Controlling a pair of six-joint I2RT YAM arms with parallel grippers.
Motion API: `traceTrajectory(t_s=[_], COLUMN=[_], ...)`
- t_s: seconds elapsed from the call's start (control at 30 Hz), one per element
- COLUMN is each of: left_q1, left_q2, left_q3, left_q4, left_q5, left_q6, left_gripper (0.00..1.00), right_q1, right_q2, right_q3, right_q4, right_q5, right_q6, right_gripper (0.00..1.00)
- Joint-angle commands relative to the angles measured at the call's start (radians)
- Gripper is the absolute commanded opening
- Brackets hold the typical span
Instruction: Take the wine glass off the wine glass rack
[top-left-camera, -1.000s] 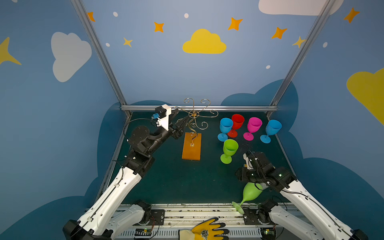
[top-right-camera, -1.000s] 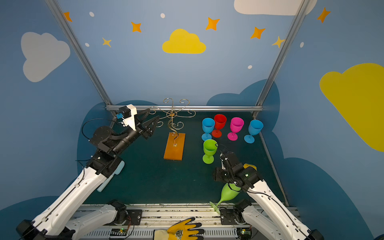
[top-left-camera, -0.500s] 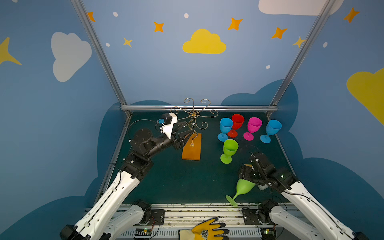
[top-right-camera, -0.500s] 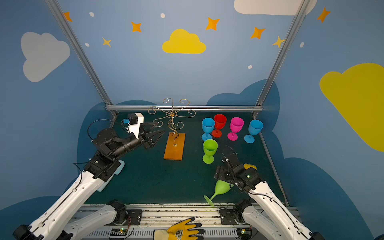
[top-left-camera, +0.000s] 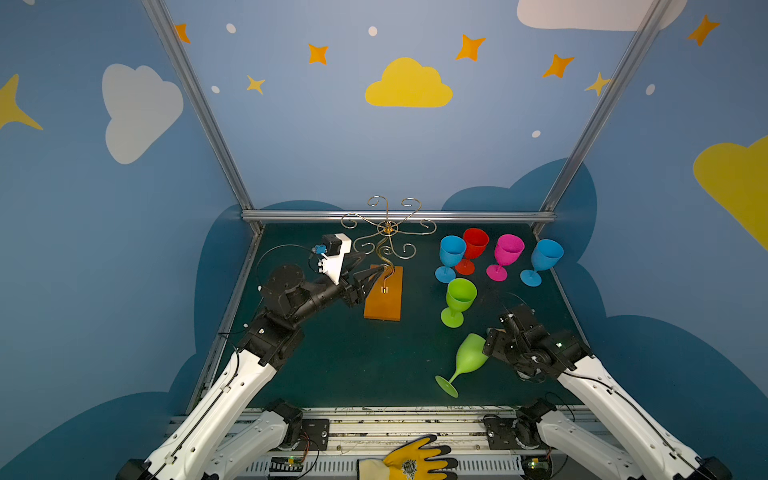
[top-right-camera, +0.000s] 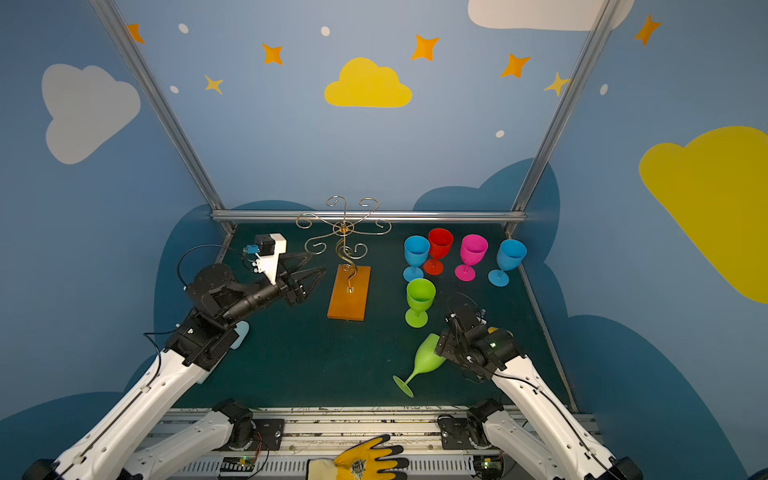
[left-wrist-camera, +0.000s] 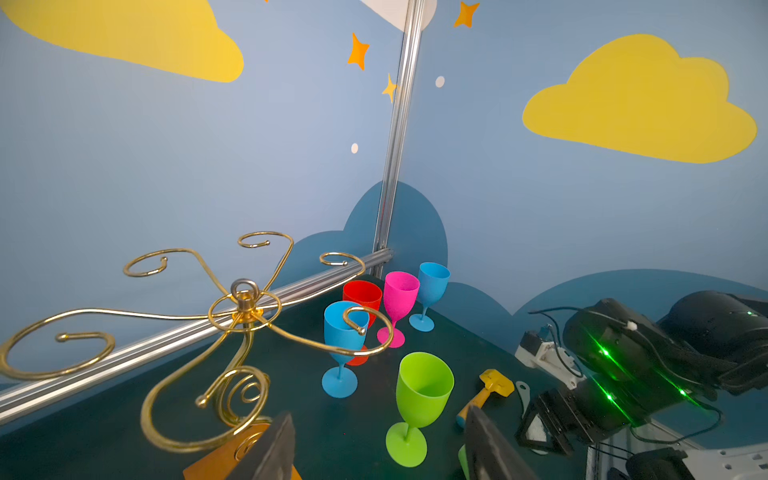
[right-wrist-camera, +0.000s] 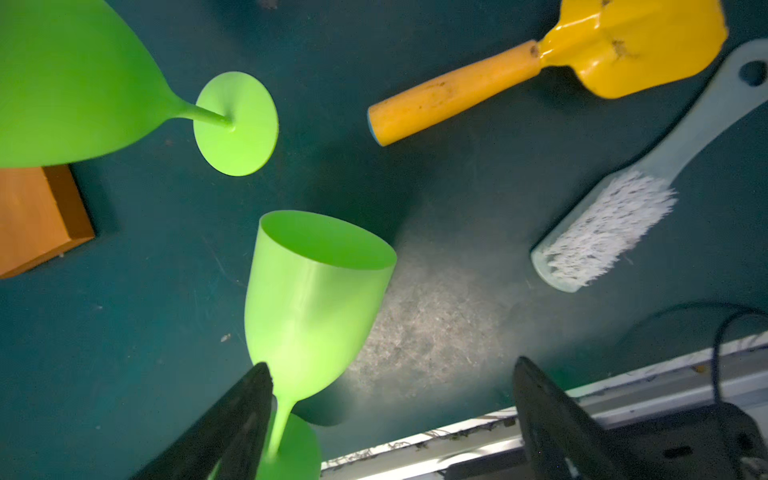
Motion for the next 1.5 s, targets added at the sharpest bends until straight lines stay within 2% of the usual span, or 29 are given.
traceTrajectory(t_s=[0.0,0.1,0.27,0.47,0.63,0.73,0.8,0.97,1.13,1.37,1.47], left_q1=[-0.001,-0.001,-0.001,-0.001,-0.001,-0.001,-0.003,-0.003,-0.004,-0.005,-0.005], left_q2=[-0.035,-0.044,-0.043,-0.078,-0.106,-0.1,-0.092,-0.117,-0.153,-0.155,-0.166], left_q3=[-0.019,-0.026,-0.016,-0.069,-0.123,-0.126,-0.133,-0.206,-0.256,-0.268,-0.28], left_q4=[-0.01,-0.014,-0.078,-0.151,-0.163,-0.234,-0.285,-0.295,-0.287,-0.338,-0.345], left_q5=[-0.016,-0.018,-0.008,-0.006,-0.006,0.011,0.035,0.066,0.071,0.098,0.099], left_q6=[-0.02,-0.023,-0.04,-0.091,-0.135,-0.164,-0.179,-0.251,-0.283,-0.292,-0.297], left_gripper=[0.64,0.65,0.65,0.65,0.65,0.65,0.64,0.64,0.64,0.64,0.64], right_q1=[-0.004,0.002,0.002,0.022,0.046,0.04,0.028,-0.015,-0.04,-0.064,-0.065], right_q2=[0.034,0.044,0.033,0.065,0.094,0.083,0.068,0.119,0.205,0.306,0.354], right_q3=[-0.056,-0.1,-0.124,-0.162,-0.104,-0.073,-0.072,-0.016,0.002,0.015,0.042], right_q4=[0.121,0.201,0.295,0.403,0.381,0.371,0.397,0.423,0.459,0.442,0.391], right_q5=[-0.154,-0.216,-0.175,-0.254,-0.193,-0.116,-0.105,-0.203,-0.249,-0.289,-0.363], right_q6=[0.013,0.04,-0.01,0.011,-0.07,-0.125,-0.193,-0.356,-0.455,-0.479,-0.471], right_gripper=[0.89,0.89,0.89,0.89,0.89,0.89,0.89,0.89,0.89,0.89,0.89])
